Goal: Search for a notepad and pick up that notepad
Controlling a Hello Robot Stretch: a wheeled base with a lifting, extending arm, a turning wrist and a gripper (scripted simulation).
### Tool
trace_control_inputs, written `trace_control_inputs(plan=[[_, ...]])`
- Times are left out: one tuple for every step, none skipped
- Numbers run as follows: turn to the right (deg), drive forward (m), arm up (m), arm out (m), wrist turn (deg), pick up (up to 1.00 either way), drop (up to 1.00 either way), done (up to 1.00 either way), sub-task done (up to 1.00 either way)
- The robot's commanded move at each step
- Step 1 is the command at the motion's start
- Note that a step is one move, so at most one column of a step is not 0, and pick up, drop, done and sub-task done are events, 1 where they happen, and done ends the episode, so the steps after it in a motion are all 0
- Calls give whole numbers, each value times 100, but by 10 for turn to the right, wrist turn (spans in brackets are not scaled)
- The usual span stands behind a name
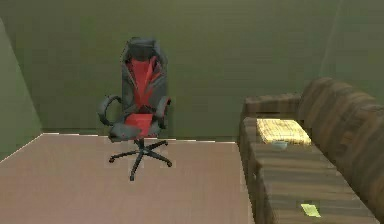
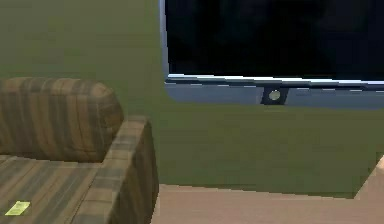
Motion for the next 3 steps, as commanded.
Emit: trace_control_inputs(plan=[[-450, 0, 0, 0, 0, 0, 0, 0, 0], [-60, 0, 0, 0, 0, 0, 0, 0, 0], [450, 0, 0, 0, 0, 0, 0, 0, 0]])
